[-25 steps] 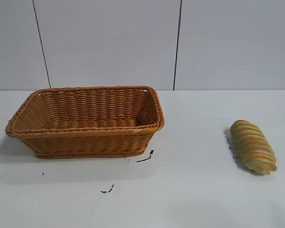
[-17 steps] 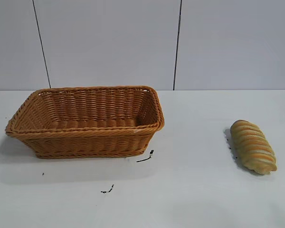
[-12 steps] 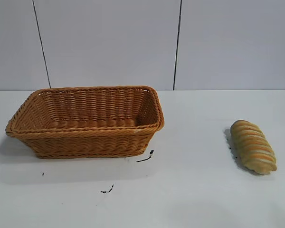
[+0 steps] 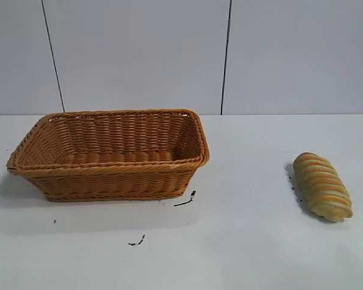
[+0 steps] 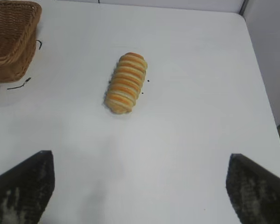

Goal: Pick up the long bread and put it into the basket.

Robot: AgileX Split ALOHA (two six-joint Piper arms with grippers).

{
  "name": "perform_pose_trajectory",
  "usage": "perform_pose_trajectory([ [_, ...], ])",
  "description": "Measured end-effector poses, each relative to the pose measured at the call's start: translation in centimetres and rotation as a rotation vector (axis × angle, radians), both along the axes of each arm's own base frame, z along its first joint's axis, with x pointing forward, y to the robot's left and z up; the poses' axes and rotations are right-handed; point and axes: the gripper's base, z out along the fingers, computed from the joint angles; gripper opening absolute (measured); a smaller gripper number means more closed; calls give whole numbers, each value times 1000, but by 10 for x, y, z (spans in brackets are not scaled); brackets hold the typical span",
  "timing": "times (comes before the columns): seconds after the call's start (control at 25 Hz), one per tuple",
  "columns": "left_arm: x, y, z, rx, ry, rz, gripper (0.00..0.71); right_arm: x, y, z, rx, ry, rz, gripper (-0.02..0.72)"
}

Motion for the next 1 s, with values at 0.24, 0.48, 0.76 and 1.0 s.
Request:
perform_pose_trajectory([
  [0.24, 0, 0, 0, 0, 0, 0, 696, 88, -1, -15, 2, 241, 0, 693],
  [0.48, 0, 0, 0, 0, 0, 0, 696, 167, 0, -41, 16, 362, 1, 693],
  [0.76, 0, 0, 0, 0, 0, 0, 696, 229, 16, -81, 39, 403, 7, 693],
  [1.0, 0, 0, 0, 0, 0, 0, 696, 253, 16, -131, 38, 461, -22, 693],
])
